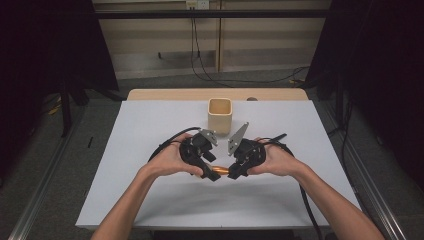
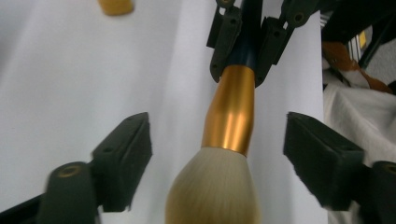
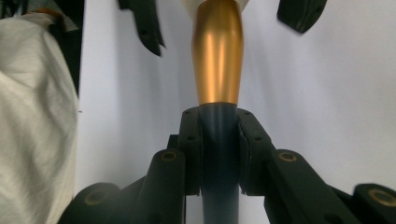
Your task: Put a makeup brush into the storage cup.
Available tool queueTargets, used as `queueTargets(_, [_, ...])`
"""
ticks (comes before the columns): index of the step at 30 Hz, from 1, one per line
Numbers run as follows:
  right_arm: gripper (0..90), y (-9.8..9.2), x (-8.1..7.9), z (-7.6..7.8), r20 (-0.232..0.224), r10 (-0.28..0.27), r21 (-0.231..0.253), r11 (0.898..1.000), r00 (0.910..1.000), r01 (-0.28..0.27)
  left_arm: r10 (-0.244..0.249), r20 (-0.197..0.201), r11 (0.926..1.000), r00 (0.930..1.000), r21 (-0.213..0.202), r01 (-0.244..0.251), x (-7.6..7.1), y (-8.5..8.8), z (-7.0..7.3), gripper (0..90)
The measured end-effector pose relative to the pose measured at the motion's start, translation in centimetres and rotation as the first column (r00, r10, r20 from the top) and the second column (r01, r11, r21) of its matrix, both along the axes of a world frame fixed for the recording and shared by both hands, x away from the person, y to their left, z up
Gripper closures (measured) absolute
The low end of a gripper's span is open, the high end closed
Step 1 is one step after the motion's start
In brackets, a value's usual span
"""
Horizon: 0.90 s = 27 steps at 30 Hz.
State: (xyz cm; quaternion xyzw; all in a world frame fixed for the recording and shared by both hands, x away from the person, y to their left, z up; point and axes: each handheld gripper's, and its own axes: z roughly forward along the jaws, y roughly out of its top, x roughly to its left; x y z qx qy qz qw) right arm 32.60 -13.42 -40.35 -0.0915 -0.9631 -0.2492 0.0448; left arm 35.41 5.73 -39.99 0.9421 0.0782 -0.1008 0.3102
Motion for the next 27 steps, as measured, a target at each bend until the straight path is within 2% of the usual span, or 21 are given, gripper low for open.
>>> queueTargets(3, [74.7, -0.2, 0.0, -0.2, -0.007, -0.018, 0.004, 1.0, 0.9998, 0.018, 0.027, 0.025, 0.9994, 0.9993, -0.024, -0.027, 0.0, 0.3, -0.2, 15.3])
queueTargets(6, [74.7, -0.6, 0.1, -0.3, 0.002, -0.034, 0.015, 0.999, 0.9994, 0.034, 0.066, 0.028, 0.9971, 0.9974, -0.04, -0.065, 0.1, 0.7, -0.3, 7.7])
queueTargets(11, [74.7, -1.6, 0.3, -0.4, -0.001, -0.066, 0.045, 0.997, 0.9978, 0.066, 0.078, 0.021, 0.9933, 0.9967, -0.087, -0.076, 0.0, 1.5, -0.5, 3.7])
queueTargets(13, [74.7, -2.1, 0.3, -0.6, -0.005, -0.084, 0.058, 0.995, 0.9964, 0.084, 0.106, 0.035, 0.9898, 0.9938, -0.1, -0.102, -0.1, 1.8, -0.5, 3.8])
queueTargets(15, [74.6, -2.4, 0.2, -0.9, -0.01, -0.098, 0.079, 0.992, 0.9952, 0.098, 0.142, 0.042, 0.9846, 0.989, -0.109, -0.136, -0.2, 2.0, -0.5, 3.9])
queueTargets(17, [74.6, -2.7, 0.0, -1.4, -0.021, -0.119, 0.084, 0.989, 0.9927, 0.12, 0.158, 0.034, 0.9793, 0.9868, -0.133, -0.152, -0.2, 2.5, -0.5, 3.9])
queueTargets(19, [74.6, -3.1, 0.0, -1.8, -0.029, -0.132, 0.099, 0.986, 0.9908, 0.135, 0.199, 0.058, 0.9732, 0.9783, -0.129, -0.19, -0.4, 2.7, -0.5, 3.3])
queueTargets(23, [74.6, -3.7, -0.2, -2.1, -0.035, -0.166, 0.113, 0.979, 0.9855, 0.169, 0.217, 0.064, 0.9666, 0.9741, -0.154, -0.205, -0.6, 3.2, -0.7, 3.7])
queueTargets(25, [74.6, -4.0, -0.2, -2.2, -0.04, -0.191, 0.119, 0.974, 0.9808, 0.194, 0.247, 0.061, 0.9543, 0.9672, -0.189, -0.231, -0.6, 3.6, -0.8, 3.7])
queueTargets(27, [74.6, -4.3, -0.2, -2.3, -0.04, -0.221, 0.134, 0.965, 0.9744, 0.225, 0.266, 0.062, 0.9472, 0.9618, -0.202, -0.249, -0.6, 3.9, -0.9, 3.6])
